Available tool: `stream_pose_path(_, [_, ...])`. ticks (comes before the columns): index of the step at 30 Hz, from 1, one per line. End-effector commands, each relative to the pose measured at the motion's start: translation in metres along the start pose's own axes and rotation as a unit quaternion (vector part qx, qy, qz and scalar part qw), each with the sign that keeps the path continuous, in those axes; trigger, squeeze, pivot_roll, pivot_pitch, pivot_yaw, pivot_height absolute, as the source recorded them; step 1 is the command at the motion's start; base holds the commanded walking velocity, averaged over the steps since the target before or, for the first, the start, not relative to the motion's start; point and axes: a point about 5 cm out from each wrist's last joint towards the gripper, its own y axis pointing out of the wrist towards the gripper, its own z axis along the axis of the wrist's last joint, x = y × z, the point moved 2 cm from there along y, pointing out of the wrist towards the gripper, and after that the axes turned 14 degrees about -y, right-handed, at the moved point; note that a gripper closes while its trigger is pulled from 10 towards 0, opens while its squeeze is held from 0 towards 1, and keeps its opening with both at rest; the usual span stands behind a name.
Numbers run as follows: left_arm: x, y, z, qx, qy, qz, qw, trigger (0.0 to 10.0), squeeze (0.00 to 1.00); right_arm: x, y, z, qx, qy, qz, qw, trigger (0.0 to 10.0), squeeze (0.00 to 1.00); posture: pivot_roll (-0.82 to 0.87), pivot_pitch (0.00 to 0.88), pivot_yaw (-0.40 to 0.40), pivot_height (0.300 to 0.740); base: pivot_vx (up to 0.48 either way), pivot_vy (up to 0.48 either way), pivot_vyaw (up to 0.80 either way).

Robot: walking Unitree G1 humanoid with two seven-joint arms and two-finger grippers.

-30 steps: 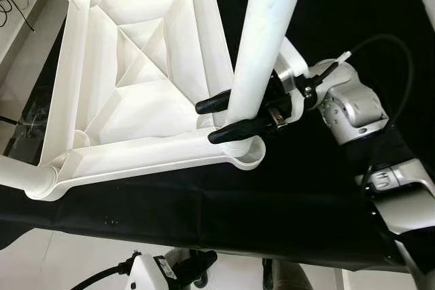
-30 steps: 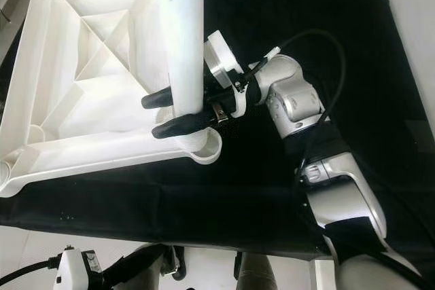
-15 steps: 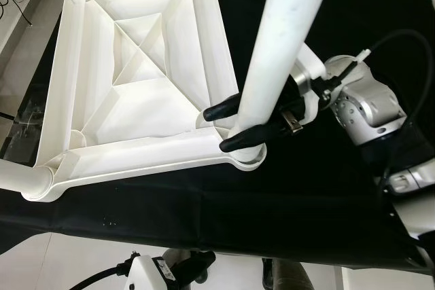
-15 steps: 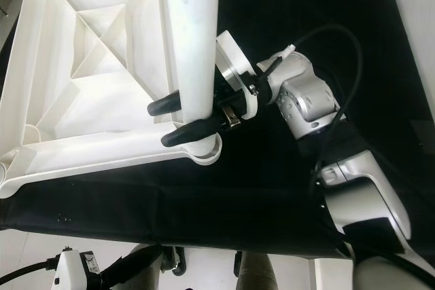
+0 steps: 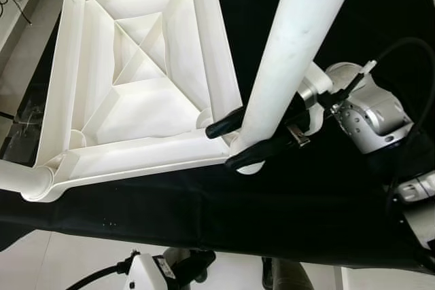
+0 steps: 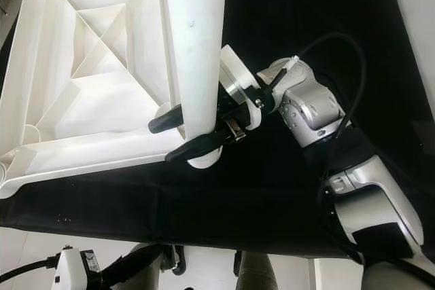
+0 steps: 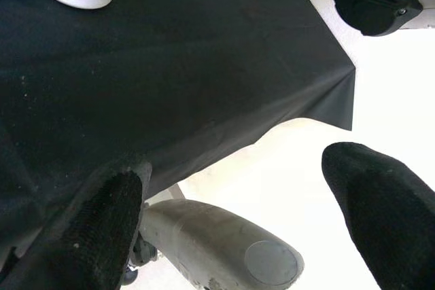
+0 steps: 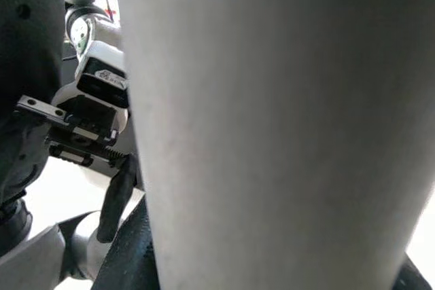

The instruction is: Building children table

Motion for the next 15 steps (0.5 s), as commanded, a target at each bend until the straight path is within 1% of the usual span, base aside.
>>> stream_pose_path(1, [0.0017, -0.0023, -0.0019, -0.007, -0.005, -0.001, 1.0, 10.0, 0.0, -0.0055, 0.0023, -0.0106, -0.011, 0.015, 0.008, 1.0, 10.0, 0.0, 0.13, 0.46, 0.079, 0.74, 0.0, 0.0, 0.0])
stream_pose_path(4, [0.0017, -0.0022, -0.0015, -0.006, -0.004, 0.0, 1.0, 10.0, 0.0, 0.0001, -0.0009, -0.0139, -0.014, 0.011, -0.007, 1.0, 10.0, 0.0, 0.13, 0.46, 0.079, 0.74, 0.0, 0.0, 0.0])
stream_pose_path(7, [0.002, -0.0024, -0.0014, -0.006, -0.005, -0.001, 1.0, 10.0, 0.0, 0.0009, -0.0023, -0.0129, -0.013, 0.012, -0.011, 1.0, 10.0, 0.0, 0.14, 0.461, 0.078, 0.74, 0.0, 0.0, 0.0])
stream_pose_path(15, [0.0021, -0.0018, -0.001, -0.006, -0.005, -0.001, 1.0, 10.0, 0.0, -0.002, -0.0052, -0.0096, -0.012, 0.017, -0.008, 1.0, 10.0, 0.0, 0.14, 0.462, 0.079, 0.74, 0.0, 0.0, 0.0])
